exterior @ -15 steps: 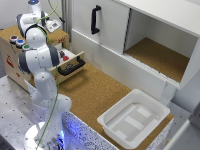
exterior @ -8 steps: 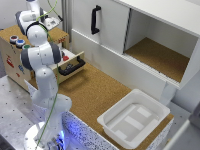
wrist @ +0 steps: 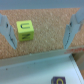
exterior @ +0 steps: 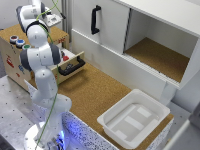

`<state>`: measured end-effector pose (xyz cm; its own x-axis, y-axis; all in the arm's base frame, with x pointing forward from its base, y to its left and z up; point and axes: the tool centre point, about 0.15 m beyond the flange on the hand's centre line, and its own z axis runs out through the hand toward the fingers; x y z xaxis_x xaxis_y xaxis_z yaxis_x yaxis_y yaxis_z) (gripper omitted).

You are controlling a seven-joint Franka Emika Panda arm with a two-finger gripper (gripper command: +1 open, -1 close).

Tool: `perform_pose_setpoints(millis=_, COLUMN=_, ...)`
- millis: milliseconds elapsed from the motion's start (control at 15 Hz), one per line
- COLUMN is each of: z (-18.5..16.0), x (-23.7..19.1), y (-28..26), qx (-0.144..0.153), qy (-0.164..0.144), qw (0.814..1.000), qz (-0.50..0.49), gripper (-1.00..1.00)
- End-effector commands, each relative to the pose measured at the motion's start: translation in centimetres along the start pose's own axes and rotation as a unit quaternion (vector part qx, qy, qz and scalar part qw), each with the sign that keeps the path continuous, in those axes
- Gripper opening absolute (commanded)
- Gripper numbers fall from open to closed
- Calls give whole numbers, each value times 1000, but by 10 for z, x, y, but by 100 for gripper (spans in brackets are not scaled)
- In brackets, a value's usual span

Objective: Place the yellow block on top of the drawer

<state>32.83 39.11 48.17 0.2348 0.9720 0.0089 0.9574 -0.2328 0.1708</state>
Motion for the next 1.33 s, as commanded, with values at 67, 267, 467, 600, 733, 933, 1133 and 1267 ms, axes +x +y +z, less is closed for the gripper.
perform_pose_setpoints(millis=67, z=43, x=-76, y=0, qx=26, qy=20, qw=999, qz=27, gripper=100)
perform_pose_setpoints(millis=267, z=65, x=-106, y=3, qx=3, qy=29, qw=999, qz=35, gripper=100)
perform_pose_setpoints(millis=467, z=95, x=-118, y=14, qx=-6, qy=37, qw=998, qz=41, gripper=100)
perform_pose_setpoints(millis=600, z=110, x=-115, y=21, qx=1, qy=42, qw=999, qz=34, gripper=100)
perform_pose_setpoints(millis=733, z=122, x=-108, y=27, qx=-4, qy=51, qw=998, qz=22, gripper=100)
perform_pose_setpoints(millis=933, z=133, x=-104, y=28, qx=2, qy=63, qw=998, qz=7, gripper=100)
perform_pose_setpoints(millis=1133, z=153, x=-105, y=29, qx=16, qy=64, qw=998, qz=8, gripper=100)
perform_pose_setpoints(millis=1267, z=161, x=-101, y=32, qx=18, qy=58, qw=998, qz=8, gripper=100)
